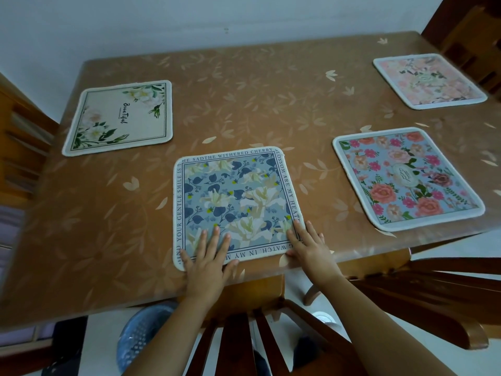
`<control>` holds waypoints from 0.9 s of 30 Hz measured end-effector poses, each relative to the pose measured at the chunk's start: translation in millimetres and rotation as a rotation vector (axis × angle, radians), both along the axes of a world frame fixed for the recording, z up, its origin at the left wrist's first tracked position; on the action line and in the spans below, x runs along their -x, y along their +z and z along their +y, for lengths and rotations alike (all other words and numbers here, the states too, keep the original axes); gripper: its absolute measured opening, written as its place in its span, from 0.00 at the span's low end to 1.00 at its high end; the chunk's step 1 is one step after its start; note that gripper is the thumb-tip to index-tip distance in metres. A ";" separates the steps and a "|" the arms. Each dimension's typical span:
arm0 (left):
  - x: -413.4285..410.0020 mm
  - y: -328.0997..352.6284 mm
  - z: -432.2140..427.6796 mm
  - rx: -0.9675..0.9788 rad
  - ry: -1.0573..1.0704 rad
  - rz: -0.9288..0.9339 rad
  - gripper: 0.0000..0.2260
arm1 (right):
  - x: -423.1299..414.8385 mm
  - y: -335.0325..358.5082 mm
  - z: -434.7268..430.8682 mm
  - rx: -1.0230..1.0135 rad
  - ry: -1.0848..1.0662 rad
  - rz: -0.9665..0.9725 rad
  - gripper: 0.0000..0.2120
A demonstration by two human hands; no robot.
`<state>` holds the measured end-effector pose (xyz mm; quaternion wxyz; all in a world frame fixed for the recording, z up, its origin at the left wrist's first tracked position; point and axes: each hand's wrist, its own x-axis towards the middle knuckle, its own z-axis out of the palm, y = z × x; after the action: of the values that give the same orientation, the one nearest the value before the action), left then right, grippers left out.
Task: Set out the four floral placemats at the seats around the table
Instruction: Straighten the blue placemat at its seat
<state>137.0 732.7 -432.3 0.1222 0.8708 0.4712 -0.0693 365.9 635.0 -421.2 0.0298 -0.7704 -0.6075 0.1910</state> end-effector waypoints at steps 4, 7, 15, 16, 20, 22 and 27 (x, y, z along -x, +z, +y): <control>-0.4 0.6 -0.2 0.005 -0.008 -0.014 0.34 | 0.5 1.3 0.4 0.022 0.011 -0.011 0.26; -0.8 -0.4 0.4 0.007 -0.018 -0.006 0.35 | 1.2 1.7 0.0 0.036 0.028 -0.039 0.27; 1.2 -2.5 2.0 0.004 -0.034 -0.024 0.34 | 0.8 2.0 0.0 0.013 0.045 -0.107 0.26; 1.3 -2.9 2.6 -0.002 -0.041 -0.019 0.33 | 2.5 3.7 3.0 0.001 0.048 -0.114 0.28; -6.6 1.4 2.3 -0.039 -0.061 -0.064 0.30 | 20.1 1.0 18.7 -0.020 0.109 -0.165 0.33; -14.2 4.7 3.1 -0.057 -0.086 -0.075 0.28 | 29.7 -1.5 26.8 -0.010 0.096 -0.158 0.34; -29.3 -0.8 11.6 -0.060 -0.032 -0.078 0.25 | 48.4 -4.1 54.1 -0.021 0.113 -0.109 0.33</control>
<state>166.3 744.3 -433.1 0.1129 0.8836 0.4538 -0.0232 317.5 689.1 -425.3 -0.0063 -0.7440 -0.6525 0.1438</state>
